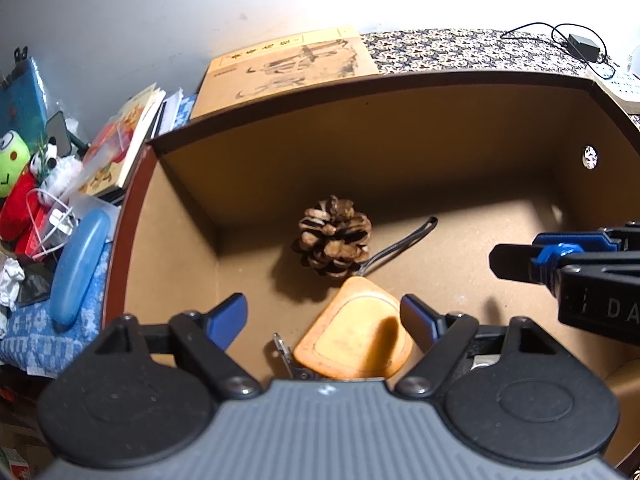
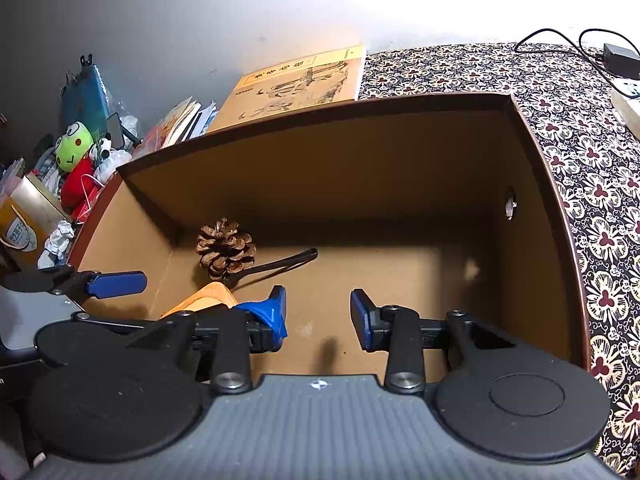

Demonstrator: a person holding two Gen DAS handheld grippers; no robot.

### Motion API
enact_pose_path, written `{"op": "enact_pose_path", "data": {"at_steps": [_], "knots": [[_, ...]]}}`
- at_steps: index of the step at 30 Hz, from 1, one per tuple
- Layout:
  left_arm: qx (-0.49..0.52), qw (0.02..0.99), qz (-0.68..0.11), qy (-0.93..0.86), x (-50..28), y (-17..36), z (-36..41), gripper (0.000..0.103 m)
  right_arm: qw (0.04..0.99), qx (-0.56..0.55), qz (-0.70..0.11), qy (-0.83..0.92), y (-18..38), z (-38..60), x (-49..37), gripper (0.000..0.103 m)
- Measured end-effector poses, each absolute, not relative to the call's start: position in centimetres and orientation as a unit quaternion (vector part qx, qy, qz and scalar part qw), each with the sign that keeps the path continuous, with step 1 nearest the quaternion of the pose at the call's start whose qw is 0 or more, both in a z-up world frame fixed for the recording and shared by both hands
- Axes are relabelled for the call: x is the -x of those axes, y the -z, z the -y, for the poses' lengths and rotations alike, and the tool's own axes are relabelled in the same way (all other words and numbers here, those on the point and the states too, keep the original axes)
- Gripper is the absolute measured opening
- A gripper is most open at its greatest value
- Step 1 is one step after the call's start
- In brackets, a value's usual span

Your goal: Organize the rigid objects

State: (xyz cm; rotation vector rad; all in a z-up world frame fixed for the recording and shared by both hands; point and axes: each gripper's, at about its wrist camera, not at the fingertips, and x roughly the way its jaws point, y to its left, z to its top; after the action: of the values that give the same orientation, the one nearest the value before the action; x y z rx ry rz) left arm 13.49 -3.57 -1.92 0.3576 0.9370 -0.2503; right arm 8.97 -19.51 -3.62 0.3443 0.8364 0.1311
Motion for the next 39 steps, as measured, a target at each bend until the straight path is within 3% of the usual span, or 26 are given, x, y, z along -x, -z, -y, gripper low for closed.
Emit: {"op": "enact_pose_path", "data": {"at_steps": [22, 39], "knots": [[-0.074, 0.915, -0.384, 0.096, -6.1, -7.0, -3.1, 0.082, 0.937, -0.179, -0.283, -0.096, -1.8, 19.5, -2.1, 0.019], [-0.051, 0.897, -0.435, 0.056, -1.0, -5.6, -5.9, 0.082, 0.941, -0.165, -0.263, -0.134, -2.4, 18.2, 4.0, 0.019]]}}
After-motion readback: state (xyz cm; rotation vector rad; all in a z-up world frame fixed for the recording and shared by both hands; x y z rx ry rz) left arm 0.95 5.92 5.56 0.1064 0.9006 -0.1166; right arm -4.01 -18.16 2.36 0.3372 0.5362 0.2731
